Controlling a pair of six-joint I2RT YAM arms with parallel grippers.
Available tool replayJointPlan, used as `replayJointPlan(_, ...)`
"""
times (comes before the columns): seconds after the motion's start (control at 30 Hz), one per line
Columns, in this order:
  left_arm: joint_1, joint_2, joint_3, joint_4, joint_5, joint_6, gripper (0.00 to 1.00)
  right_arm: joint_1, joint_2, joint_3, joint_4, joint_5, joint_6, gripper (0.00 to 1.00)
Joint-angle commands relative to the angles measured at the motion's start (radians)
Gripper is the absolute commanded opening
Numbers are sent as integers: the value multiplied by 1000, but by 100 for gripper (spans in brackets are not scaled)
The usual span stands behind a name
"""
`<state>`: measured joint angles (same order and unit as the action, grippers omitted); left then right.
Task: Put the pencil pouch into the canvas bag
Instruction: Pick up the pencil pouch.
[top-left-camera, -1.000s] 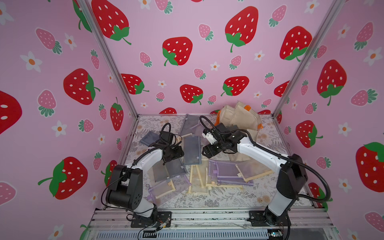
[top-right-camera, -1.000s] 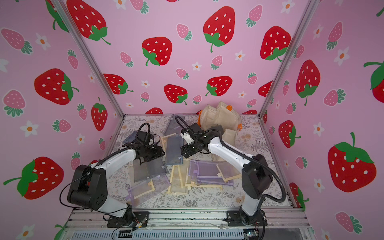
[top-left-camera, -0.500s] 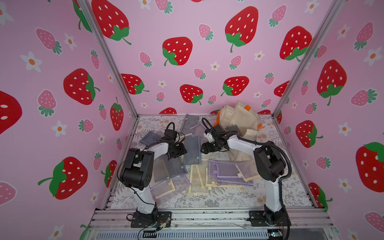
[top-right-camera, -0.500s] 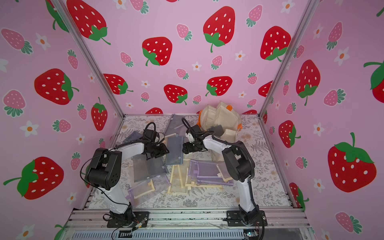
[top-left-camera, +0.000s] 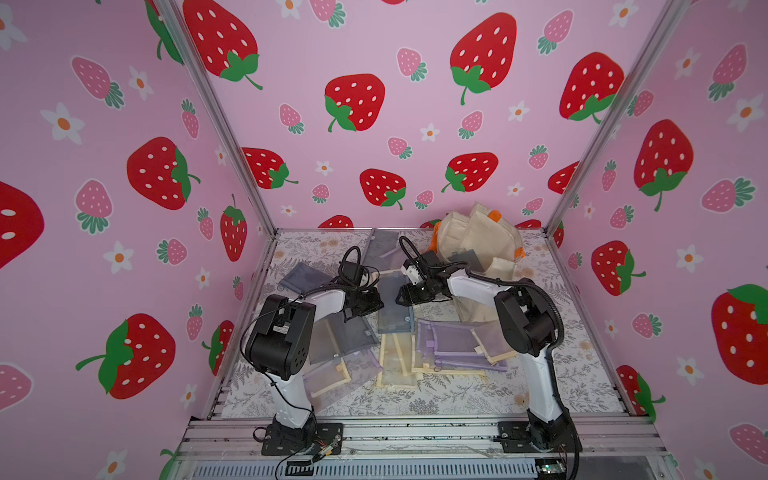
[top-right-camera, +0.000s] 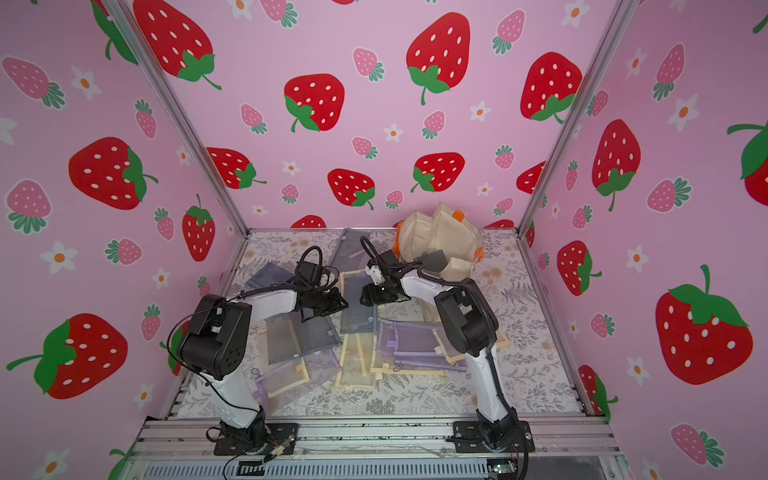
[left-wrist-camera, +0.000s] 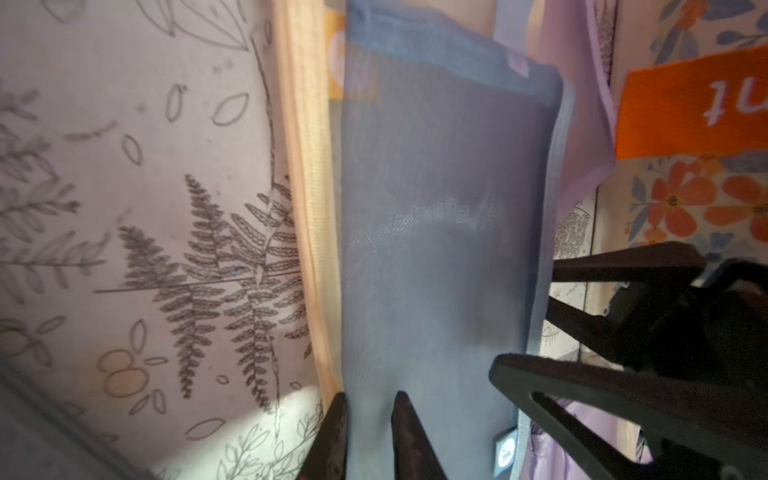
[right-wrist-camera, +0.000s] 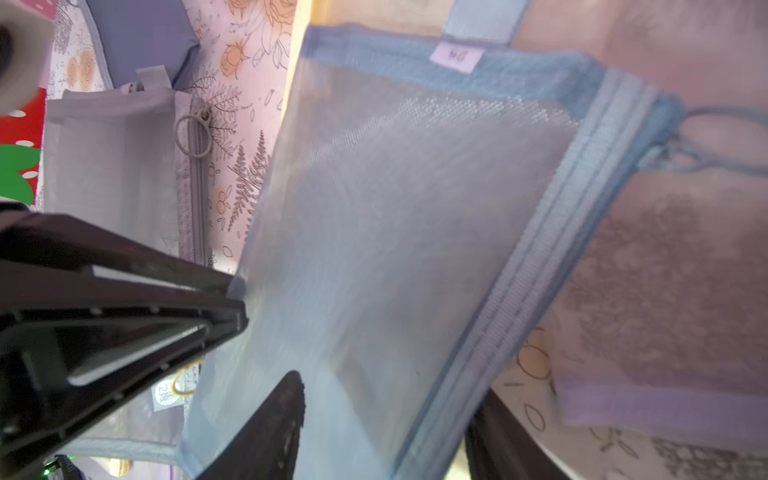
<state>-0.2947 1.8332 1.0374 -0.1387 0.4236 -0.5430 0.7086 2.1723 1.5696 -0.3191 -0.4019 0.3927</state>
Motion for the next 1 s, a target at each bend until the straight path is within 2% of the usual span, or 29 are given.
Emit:
replayJointPlan(0.0,-11,-44,-47,52,43,-20,17,12,-25,-25,12,-29,-4,58)
replayJointPlan(0.13,-22,-108,-92,63,46,-22,7,25,-64,-60,18,-35,-16,54)
replayJointPlan(0.17,-24,-122,-99,62,47,-21,0,28,-74,-69,18,-37,-19,53)
replayJointPlan(0.3,-24,-203,-126,32,35,-12,0,40,-154,-126,28,-42,-25,57)
replayJointPlan(0.43,-24,-305,-131,-54,-13,15,0,45,-260,-177,12,-28,-31,77)
replayJointPlan(0.53,-24,-397,-131,-115,-40,37,0,43,-348,-206,-10,-29,-28,85)
replayJointPlan(0.77,-44,-636,-95,-258,-75,134,0,44,-528,-225,-20,-62,33,90)
replayJointPlan(0.97,-79,-821,-60,-245,3,184,0,12,-644,-246,72,-154,161,91)
